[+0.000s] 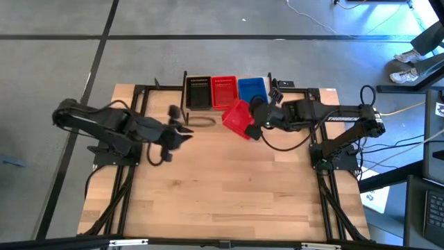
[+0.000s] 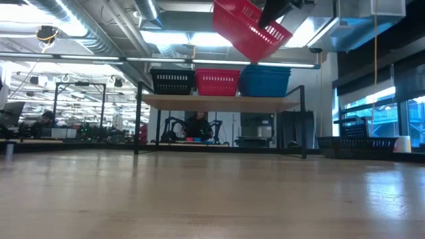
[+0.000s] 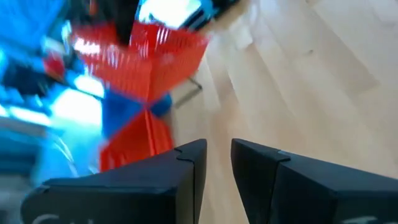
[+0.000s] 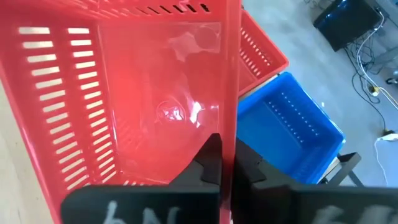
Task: Stack baskets on shelf by color
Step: Stack the red bin on the red bin on the shelf
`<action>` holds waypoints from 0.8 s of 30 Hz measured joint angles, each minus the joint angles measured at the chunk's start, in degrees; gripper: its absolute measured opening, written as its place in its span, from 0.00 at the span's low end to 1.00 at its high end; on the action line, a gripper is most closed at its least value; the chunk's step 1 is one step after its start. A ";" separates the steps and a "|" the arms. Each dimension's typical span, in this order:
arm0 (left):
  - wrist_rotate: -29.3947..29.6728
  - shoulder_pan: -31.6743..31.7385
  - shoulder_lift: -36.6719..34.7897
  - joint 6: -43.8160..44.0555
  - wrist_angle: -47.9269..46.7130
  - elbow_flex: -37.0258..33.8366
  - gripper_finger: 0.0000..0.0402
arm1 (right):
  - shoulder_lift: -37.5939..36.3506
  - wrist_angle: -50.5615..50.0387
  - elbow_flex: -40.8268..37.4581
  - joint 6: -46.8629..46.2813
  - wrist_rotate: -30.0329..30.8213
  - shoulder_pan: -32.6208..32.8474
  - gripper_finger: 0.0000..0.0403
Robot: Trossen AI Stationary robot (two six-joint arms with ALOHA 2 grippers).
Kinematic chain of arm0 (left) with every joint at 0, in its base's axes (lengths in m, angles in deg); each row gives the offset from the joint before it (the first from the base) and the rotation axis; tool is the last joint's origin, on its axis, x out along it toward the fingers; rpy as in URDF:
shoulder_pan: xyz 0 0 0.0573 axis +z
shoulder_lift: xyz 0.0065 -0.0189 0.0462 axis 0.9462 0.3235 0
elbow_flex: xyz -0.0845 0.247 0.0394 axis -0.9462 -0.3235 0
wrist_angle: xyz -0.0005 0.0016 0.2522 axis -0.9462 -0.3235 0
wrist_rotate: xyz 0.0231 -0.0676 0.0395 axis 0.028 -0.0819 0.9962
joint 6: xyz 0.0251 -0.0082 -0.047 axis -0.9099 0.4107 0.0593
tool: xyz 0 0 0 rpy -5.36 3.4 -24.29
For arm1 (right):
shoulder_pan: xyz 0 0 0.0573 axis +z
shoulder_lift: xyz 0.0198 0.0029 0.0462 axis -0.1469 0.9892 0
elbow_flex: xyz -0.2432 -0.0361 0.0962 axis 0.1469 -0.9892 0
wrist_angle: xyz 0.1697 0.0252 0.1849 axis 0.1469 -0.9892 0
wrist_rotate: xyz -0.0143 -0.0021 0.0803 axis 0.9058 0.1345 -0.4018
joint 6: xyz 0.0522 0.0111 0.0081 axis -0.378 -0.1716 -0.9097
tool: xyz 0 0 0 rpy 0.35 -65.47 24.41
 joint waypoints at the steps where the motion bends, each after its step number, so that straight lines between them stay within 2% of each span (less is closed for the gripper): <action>1: 0.02 0.00 1.19 -3.46 2.18 0.00 0.17 | 0.00 0.06 0.00 -0.02 0.02 -0.04 0.00; 5: 0.33 0.77 5.56 -15.20 11.69 0.00 0.17 | 0.00 0.06 0.00 -0.06 -0.01 -0.04 0.00; 10: 0.41 2.82 9.73 -23.49 21.03 0.02 0.17 | 0.00 0.06 0.00 -1.63 -0.13 -0.04 0.00; 17: -0.36 6.24 14.93 -31.34 24.05 0.02 0.17 | 0.00 0.04 0.00 -1.68 -0.13 -0.04 0.00; 24: -0.65 6.86 17.88 -38.19 28.96 0.02 0.17 | 0.00 -0.02 0.00 -1.70 -0.17 -0.04 0.00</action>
